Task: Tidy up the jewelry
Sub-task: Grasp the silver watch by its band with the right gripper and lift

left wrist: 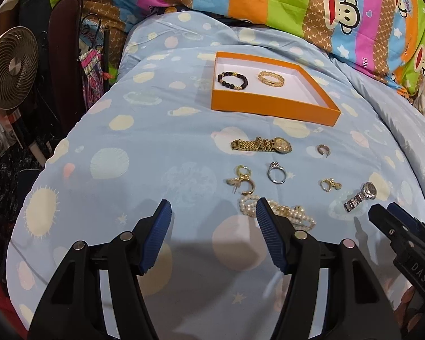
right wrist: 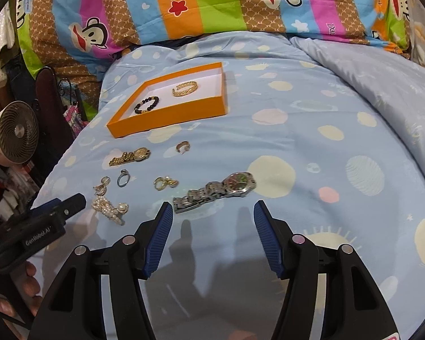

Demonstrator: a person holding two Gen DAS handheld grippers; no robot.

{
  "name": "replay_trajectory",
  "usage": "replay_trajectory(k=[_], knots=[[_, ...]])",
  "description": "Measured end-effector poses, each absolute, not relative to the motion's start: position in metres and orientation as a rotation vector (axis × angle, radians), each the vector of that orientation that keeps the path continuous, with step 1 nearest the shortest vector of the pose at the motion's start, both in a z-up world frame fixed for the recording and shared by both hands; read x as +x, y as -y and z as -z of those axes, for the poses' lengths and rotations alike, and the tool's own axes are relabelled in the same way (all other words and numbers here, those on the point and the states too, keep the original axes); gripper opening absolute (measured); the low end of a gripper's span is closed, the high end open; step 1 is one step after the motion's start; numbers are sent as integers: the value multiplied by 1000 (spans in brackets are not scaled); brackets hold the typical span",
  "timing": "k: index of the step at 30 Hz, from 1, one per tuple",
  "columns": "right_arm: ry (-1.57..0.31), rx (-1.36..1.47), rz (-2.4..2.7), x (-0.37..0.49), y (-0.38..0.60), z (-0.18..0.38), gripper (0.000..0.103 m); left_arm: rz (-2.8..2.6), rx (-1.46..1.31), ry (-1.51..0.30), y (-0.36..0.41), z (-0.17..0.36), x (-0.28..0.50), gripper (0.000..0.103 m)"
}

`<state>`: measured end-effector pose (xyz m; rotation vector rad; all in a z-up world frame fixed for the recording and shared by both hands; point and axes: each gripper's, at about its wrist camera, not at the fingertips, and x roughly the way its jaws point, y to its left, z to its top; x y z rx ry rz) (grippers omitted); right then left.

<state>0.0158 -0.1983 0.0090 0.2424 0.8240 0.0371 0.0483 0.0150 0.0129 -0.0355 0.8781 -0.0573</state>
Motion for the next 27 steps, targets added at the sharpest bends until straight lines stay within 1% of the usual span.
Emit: replay_trajectory(k=[5, 10, 16, 18, 21, 22, 23, 24, 26, 27], knots=[[-872, 319, -27, 26, 196, -1, 56, 45, -52, -885, -24, -10, 47, 60], [-879, 347, 27, 36, 195, 0, 56, 39, -63, -895, -29, -6, 47, 60], [-876, 316, 107, 53, 191, -1, 56, 48, -65, -896, -30, -4, 47, 60], [-877, 290, 133, 58, 190, -1, 53, 53, -67, -898, -31, -4, 48, 60], [-882, 247, 160, 65, 190, 0, 45, 58, -79, -905, -33, -2, 49, 60], [-884, 238, 166, 66, 190, 0, 40, 59, -82, -906, -33, -2, 49, 60], [-884, 230, 172, 67, 190, 1, 32, 62, -85, -907, -33, -2, 49, 60], [-884, 225, 174, 68, 191, 1, 29, 67, -86, -910, -33, -2, 49, 60], [-886, 225, 162, 66, 194, 1, 15, 89, -90, -922, -31, -3, 49, 60], [-887, 222, 157, 65, 194, 1, 14, 98, -94, -927, -29, -3, 49, 60]])
